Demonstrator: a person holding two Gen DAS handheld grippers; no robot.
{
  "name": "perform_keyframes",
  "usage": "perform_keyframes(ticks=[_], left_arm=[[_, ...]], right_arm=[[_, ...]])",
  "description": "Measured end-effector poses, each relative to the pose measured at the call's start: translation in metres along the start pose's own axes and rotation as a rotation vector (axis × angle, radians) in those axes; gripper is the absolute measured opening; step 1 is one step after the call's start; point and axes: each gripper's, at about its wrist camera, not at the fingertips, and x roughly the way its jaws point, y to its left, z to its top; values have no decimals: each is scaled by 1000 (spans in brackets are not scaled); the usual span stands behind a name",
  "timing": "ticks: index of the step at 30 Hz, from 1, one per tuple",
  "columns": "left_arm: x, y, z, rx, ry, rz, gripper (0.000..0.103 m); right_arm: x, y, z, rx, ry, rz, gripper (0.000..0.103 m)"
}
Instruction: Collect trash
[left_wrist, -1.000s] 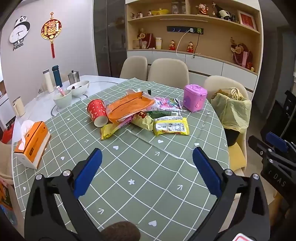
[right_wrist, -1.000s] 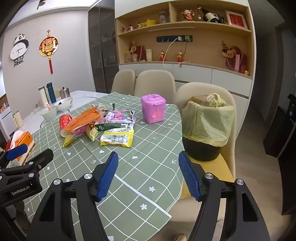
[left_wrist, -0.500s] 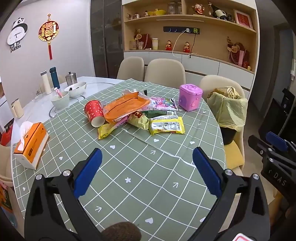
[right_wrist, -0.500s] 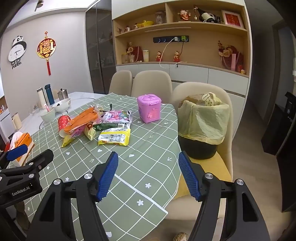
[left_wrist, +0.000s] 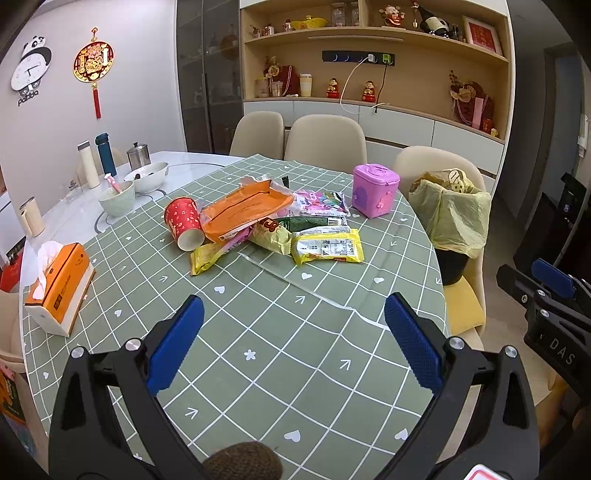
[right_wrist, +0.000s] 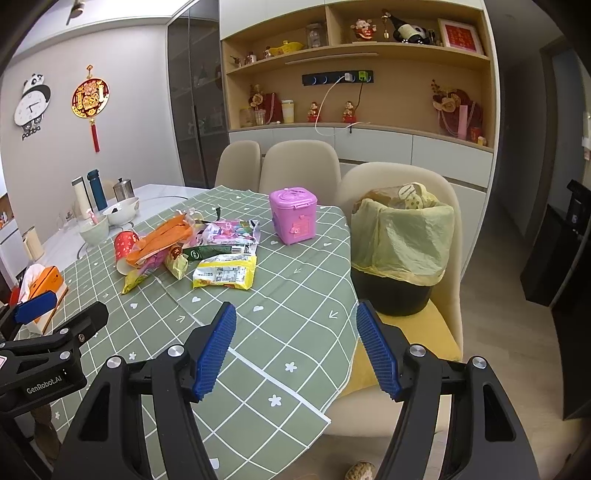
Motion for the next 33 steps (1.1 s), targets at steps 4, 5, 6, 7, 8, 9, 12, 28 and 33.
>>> perform_keyframes(ticks=[4,5,6,7,8,9,12,28,33], left_arm=[[-1,0,1,3,-1,-3,94],[0,0,1,2,-1,-3,94],[0,0,1,2,-1,-3,94],[0,-1,0,3,-1,-2,94],[-1,-1,0,3,-2,-2,94],[0,0,0,3,-2,-2,94],[-1,-1,0,4,-2,-2,94],[3,6,3,-5,-3,0,94],[4,7,2,-8,-2,-1,94]], right_arm=[[0,-1,1,3,-3,-2,64],[0,-1,1,2,-4,-3,64],[0,-1,1,1,-4,-4,64],[1,-1,2,1,-3,-4,64],[1,-1,1,1,-3,-4,64],[1,-1,1,1,-3,-4,64],[1,-2,2,4,-2,-4,64],[5,-1,1,2,0,-9,64],[6,-1,1,3,2,-9,64]])
